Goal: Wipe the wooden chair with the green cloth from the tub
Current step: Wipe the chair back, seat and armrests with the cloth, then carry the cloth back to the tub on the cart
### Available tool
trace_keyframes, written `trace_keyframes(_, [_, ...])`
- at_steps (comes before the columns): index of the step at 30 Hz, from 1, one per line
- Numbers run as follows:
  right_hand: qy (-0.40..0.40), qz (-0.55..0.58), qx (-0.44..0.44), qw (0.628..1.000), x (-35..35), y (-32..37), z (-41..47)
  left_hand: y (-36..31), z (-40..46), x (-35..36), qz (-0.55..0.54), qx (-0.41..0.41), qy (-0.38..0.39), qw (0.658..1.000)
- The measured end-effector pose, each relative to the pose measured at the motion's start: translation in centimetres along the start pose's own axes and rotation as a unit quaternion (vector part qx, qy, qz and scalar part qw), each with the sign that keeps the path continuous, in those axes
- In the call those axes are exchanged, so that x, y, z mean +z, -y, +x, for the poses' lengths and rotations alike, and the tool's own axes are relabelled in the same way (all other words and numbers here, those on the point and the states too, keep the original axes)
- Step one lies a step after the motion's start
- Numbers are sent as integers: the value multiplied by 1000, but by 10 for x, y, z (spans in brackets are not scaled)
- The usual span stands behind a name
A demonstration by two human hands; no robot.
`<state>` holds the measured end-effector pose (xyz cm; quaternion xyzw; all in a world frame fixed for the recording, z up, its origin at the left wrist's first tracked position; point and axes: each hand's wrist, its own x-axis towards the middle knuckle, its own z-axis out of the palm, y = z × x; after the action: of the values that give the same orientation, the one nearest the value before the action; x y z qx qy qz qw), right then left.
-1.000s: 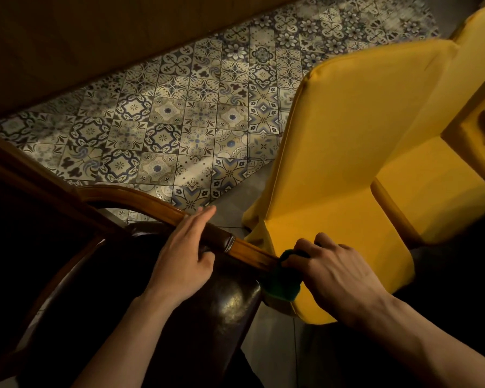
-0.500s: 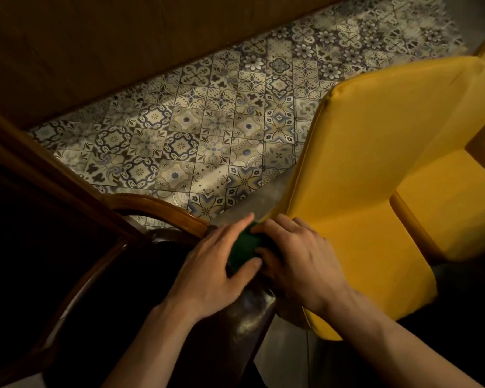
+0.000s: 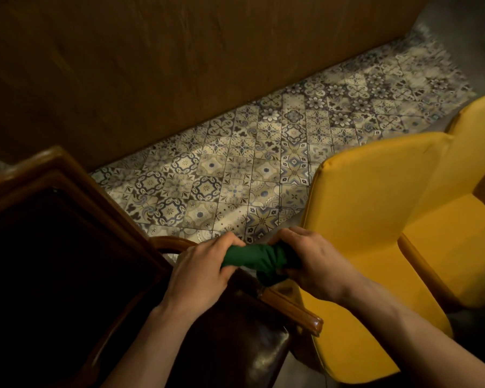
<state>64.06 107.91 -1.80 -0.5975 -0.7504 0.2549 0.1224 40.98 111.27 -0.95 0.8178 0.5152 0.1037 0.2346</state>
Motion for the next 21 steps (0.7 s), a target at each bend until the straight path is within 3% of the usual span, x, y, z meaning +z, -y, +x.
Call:
trace_keyframes(9, [-18, -62, 12, 998, -75, 49, 7, -32, -1, -85, 90, 12, -42, 995])
trace_keyframes(21, [-125, -111, -34, 985, -185, 180, -35, -79, -63, -226, 134, 65, -150, 978])
